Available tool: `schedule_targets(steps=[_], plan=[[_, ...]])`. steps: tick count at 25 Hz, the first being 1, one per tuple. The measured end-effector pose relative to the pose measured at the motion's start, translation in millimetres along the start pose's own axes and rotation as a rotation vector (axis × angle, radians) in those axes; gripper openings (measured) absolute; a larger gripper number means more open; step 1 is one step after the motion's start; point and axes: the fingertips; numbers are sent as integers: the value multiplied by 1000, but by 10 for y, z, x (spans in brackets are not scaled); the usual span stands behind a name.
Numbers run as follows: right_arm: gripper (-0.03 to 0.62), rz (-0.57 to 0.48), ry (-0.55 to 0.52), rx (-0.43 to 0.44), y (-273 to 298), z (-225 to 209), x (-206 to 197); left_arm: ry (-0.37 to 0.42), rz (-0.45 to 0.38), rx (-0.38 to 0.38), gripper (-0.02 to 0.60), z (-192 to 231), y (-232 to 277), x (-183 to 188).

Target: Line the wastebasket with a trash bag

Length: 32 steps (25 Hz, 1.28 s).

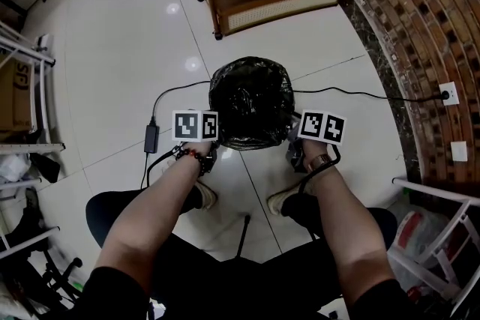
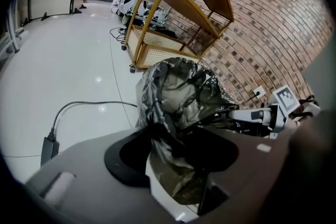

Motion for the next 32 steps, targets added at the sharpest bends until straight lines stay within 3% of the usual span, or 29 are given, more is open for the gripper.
schedule_targets(steps=[5,9,10,14,22,27,32], plan=[[123,-21,45,61,24,9,13,-25,-10,10,245,30,43,16],[124,-32,28,42,16,0,32,-2,-9,19,244,28,33,25],[134,-33,21,36,8,0,36,2,-13,20,265,25,24,31],[277,-42,14,46,-71,35,69,-11,-41,24,336,35,-54,78],[310,-101,-39,21,-472,108,186,14,-111,68,354,64,-495,193],[306,-176,-161,-11,-850,362,297,120,-210,122,353,-19,-986,422],[207,-250,-311,13,-1124,945,304,272,-314,84,294,-471,-1387,647]])
Point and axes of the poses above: the fingertips, and each gripper's own axes: y forward along the fingers, z to its left, x out of its top, and after that the axes turned 5 degrees about y, right-handed
